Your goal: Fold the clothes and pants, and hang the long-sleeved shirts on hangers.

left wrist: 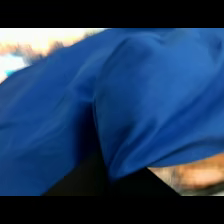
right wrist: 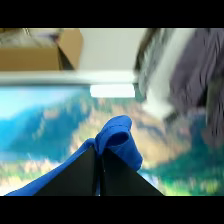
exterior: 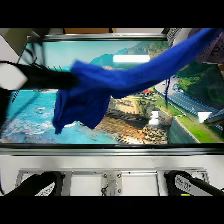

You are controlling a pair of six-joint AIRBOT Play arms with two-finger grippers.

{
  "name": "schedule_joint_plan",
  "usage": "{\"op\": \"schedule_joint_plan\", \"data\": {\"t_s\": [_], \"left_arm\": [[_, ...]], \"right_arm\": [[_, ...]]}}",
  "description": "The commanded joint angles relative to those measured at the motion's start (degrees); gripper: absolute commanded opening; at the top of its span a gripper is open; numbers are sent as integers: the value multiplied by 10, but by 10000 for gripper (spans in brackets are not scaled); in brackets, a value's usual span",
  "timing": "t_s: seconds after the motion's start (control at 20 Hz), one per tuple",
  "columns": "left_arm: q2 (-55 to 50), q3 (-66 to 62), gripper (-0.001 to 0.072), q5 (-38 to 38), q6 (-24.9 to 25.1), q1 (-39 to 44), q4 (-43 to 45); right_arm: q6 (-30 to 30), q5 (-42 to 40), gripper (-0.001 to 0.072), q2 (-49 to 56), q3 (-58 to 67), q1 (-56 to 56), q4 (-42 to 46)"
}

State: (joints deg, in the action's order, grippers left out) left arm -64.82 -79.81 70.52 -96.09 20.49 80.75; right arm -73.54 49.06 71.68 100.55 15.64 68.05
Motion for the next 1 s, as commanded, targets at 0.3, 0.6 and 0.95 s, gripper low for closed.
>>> {"op": "schedule_joint_plan", "data": {"t_s": [0.3,0.6,0.95], "left_arm": [[-113,132,623,-43,2,83,-85],[5,34,623,-42,3,-75,-83],[112,34,623,3,3,-273,-84]], "right_arm": [[-28,134,9,84,2,-8,65],[73,184,9,61,1,-162,-185],[78,198,10,95,-40,-511,-191]]}}
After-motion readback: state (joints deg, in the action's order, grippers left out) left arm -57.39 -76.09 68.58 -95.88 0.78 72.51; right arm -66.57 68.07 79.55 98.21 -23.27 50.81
